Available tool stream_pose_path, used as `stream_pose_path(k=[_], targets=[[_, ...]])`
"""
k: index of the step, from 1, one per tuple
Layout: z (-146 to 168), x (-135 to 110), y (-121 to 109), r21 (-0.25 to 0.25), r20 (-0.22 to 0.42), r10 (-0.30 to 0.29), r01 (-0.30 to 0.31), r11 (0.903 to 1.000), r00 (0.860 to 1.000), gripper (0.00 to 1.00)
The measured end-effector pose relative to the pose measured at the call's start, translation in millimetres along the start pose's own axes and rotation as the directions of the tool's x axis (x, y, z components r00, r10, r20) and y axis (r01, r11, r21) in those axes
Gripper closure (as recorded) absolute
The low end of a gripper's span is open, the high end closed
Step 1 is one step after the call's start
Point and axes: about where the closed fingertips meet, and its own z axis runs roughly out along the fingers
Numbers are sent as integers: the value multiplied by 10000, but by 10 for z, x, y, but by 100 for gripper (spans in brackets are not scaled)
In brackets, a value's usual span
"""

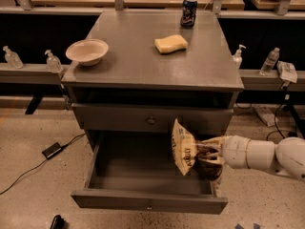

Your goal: Pick brown chip bag from middle drawer and place on counter

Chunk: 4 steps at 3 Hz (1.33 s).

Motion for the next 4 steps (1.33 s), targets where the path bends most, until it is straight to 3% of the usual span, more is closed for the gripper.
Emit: stream_pose_path(k=[1,2,3,4], targets=[[363,-430,-130,-207,361,-526,533,9984,9980,100],[458,-478,-265,217,355,-579,571,9981,9977,100],[388,-506,-348,209,314,-557,550,9983,9980,100],[59,-849,-687,371,652,-757,734,9966,9950,100]])
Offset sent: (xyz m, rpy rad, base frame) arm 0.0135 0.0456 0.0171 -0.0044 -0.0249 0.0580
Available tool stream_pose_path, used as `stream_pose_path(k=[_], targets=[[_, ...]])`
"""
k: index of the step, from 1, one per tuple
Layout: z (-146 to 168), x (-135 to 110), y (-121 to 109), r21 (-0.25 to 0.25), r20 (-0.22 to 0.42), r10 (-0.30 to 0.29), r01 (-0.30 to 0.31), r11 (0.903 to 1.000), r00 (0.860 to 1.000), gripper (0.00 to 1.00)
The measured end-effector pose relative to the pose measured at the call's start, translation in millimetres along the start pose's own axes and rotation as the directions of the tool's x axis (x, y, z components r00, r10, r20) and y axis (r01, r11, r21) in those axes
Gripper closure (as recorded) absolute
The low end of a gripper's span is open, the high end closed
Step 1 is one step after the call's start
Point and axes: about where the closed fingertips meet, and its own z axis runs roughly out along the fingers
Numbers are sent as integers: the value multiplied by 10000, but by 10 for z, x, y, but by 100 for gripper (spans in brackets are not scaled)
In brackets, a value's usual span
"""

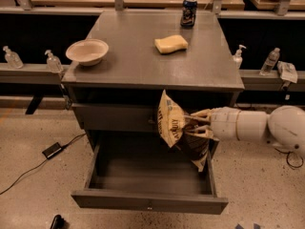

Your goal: Pick brown chip bag from middle drawer and place on counter

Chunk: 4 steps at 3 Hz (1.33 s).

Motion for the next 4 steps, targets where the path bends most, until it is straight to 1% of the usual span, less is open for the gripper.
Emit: stream_pose_path(k=[1,2,3,4], targets=[[-343,-336,-311,217,674,45,-60,9997,9977,100],[-531,-478,-556,467,1189,-115,60,9989,9928,100],[-382,-612,-693,-28,2010,-384,397,9992,9788,100],[-382,-612,-692,-29,2011,-384,398,9992,9788,100]])
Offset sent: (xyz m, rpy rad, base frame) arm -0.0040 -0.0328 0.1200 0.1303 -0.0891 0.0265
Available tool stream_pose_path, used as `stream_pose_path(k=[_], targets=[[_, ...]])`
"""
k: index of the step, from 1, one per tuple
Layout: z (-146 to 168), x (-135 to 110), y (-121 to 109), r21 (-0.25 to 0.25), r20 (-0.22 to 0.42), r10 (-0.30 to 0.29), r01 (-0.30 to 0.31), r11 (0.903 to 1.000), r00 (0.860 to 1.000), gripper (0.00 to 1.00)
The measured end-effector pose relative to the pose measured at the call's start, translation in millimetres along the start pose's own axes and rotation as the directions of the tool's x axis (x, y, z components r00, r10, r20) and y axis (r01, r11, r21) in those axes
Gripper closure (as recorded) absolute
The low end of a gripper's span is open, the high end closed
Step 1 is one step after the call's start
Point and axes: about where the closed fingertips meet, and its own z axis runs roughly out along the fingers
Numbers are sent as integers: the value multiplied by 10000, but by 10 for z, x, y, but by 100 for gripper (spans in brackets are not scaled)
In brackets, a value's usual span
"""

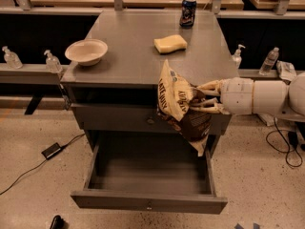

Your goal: Pick brown chip bag from middle drawer and place on counter

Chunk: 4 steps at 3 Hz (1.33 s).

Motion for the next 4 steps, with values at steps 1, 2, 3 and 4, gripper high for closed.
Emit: stream_pose_path(k=[1,2,3,4], targets=[[-122,-29,-186,-15,63,-481,482,9988,9988,100],[-285,-112,-420,80,183,-945,944,9955,9954,100],[-595,-444,-889,368,563,-1359,1339,9903,9891,100],[-594,-443,-890,371,565,-1360,1340,9903,9891,100]])
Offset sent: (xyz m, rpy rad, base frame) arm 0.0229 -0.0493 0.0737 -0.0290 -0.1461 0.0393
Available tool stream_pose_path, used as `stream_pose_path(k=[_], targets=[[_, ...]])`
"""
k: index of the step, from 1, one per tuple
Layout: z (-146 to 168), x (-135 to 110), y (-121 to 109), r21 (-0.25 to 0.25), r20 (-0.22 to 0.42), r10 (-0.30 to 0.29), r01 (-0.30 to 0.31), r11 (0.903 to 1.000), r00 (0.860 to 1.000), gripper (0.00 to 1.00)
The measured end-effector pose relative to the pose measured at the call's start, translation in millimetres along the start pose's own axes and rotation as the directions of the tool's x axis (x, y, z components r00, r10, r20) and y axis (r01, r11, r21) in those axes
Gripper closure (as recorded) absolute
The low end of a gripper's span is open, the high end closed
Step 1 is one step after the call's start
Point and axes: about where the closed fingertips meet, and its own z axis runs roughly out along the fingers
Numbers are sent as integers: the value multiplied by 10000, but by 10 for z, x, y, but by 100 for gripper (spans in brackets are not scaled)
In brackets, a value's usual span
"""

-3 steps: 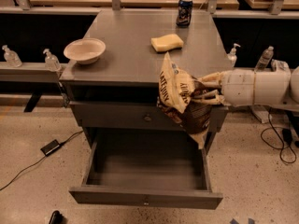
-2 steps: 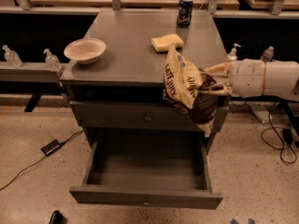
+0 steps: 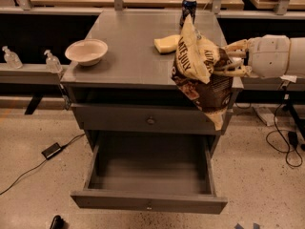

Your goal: Pick brown chip bag from middle drawer and place on counter

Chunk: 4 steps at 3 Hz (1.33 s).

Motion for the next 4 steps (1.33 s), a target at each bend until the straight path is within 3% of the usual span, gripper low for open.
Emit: stream_pose_path(k=[1,2,3,4], targets=[[77,60,-33,207,137,-64,61,9998,9999,100],[162,74,-233,291,28,-754,753,9967,9972,100],[253,43,-544,361,-191,-1547,1553,9872,9878,100],[318,-79,-771,559,-555,-2329,2359,9702,9709,100]])
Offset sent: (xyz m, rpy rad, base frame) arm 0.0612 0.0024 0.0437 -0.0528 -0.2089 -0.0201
